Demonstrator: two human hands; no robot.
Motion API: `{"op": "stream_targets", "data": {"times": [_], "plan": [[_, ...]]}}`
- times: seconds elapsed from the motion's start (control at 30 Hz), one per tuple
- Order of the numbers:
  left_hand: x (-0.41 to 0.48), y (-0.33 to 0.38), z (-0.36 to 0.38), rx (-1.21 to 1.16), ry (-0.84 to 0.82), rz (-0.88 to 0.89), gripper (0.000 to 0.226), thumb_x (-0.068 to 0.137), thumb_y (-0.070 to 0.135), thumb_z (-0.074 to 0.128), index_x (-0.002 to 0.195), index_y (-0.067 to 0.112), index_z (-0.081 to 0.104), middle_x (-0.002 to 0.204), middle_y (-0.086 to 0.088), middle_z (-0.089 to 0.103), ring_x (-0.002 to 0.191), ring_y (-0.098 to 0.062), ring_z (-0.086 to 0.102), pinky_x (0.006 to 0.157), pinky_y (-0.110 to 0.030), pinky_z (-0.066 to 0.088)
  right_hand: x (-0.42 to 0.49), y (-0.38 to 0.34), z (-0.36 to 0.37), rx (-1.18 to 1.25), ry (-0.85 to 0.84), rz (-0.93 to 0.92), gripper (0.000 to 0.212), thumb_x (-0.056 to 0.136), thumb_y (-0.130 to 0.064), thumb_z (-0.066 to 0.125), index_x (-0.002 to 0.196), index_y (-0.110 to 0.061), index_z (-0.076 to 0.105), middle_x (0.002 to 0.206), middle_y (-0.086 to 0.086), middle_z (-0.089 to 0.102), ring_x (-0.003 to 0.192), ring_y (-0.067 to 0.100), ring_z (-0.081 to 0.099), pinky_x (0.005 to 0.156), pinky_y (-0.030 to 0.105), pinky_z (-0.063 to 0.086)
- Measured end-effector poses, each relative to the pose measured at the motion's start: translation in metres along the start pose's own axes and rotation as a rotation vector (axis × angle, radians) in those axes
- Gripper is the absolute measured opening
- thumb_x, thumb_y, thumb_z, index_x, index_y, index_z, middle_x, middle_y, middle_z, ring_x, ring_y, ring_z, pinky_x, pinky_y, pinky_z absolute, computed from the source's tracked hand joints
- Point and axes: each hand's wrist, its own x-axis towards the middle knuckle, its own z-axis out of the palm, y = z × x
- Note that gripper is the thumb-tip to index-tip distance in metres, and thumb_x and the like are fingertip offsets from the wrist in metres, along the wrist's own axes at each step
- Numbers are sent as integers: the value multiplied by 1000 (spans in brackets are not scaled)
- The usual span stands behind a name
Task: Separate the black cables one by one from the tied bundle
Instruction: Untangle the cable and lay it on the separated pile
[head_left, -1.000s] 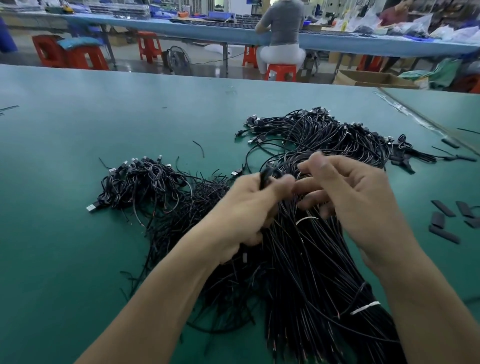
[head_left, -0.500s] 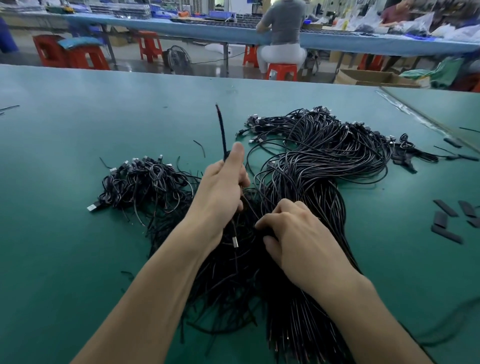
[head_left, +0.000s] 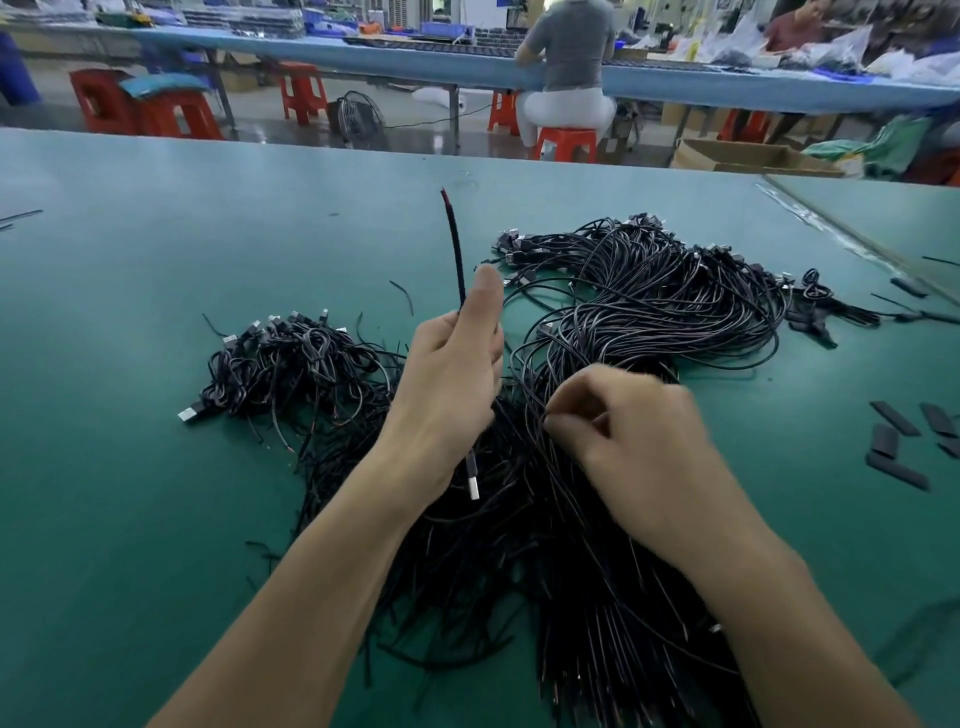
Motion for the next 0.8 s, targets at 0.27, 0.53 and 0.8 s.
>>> {"op": "stream_targets", "data": {"times": [0.27,0.53,0.8], "plan": [[-13,9,11,-10,-330,74,66,103,57,19,51,21,38,44,8,31,38,-10,23,37,-17,23,8,6,-15,487,353,172,9,81,-17,77,80,-26,76,67,-8,72,60,10,67,64,32,56],[-24,13,19,64,-478,108,44,108,24,37,69,22,58,41,12,45,35,2,33,38,-9,26,3,-9,-18,706,327,198,7,70,-19,73,71,-23,77,67,4,73,63,35,68,60,43,58],[-17,9,20,-39,-269,113,23,108,26,37,107,16,58,41,14,43,33,1,34,36,-8,26,-5,-21,-24,222,275,-51,18,78,-9,75,81,-26,79,64,-16,69,60,-3,61,58,6,41]]}}
